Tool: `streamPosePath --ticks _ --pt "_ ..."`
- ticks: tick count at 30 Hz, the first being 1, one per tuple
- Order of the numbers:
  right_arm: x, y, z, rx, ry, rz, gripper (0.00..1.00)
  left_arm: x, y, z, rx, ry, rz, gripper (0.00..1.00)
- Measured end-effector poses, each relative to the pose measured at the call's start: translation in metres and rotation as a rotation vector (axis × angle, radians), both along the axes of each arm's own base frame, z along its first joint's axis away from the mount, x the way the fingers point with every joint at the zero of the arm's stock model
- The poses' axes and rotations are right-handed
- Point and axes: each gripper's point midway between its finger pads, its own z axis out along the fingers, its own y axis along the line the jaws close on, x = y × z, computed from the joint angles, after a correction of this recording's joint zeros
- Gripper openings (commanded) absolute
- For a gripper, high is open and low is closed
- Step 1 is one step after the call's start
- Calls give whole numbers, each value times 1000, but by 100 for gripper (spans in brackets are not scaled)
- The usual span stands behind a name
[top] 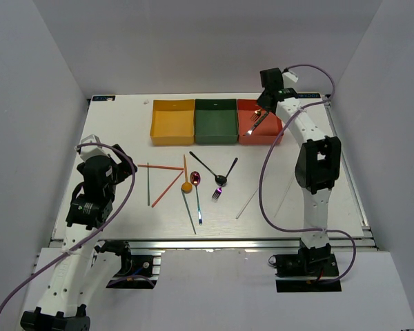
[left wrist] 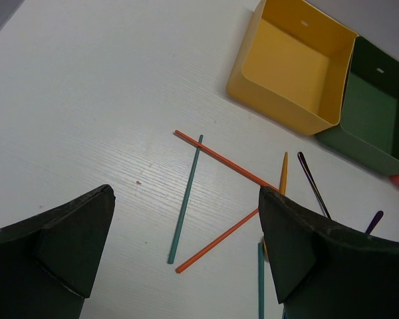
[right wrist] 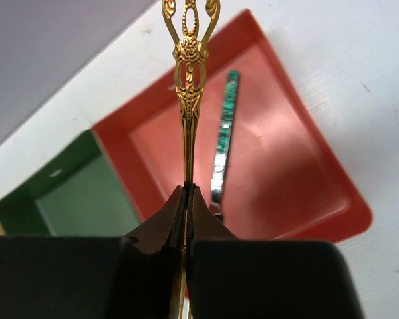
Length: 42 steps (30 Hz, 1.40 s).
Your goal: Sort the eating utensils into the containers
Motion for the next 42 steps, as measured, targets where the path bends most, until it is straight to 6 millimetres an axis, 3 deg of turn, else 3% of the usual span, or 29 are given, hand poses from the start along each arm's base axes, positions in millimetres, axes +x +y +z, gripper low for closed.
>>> streamPosePath --ticks 4,9,14,19,28,32,33,35,36,37,39,42 --pt "-3 -14 -28 0 67 7 0 0 0 0 0 0 0 98" --pt "-3 -6 -33 17 69 38 0 0 0 0 0 0 0 98" --pt "-2 5 -32 40 59 52 28 0 0 0 0 0 0 98" --pt "-2 5 -33 63 55 21 47 0 0 0 0 0 0 98" --pt "-8 8 -34 62 67 13 52 0 0 1 -1 -3 0 98" --pt "-46 23 -30 -28 86 66 58 0 0 1 -1 -3 0 98" --pt "-61 32 -27 -63 86 91 80 0 0 1 -1 -3 0 98" --pt "-91 58 -19 -113 70 144 81 0 0 1 -1 -3 0 98" --pt "-109 71 -17 -135 65 175 89 0 0 1 -1 -2 0 98" --pt "-120 78 -15 -144 58 179 89 0 0 1 -1 -2 0 98" --pt "-161 108 -15 -150 58 256 89 0 0 0 0 -2 0 98" --pt "-198 117 -27 -128 81 282 89 0 0 0 0 0 0 98"
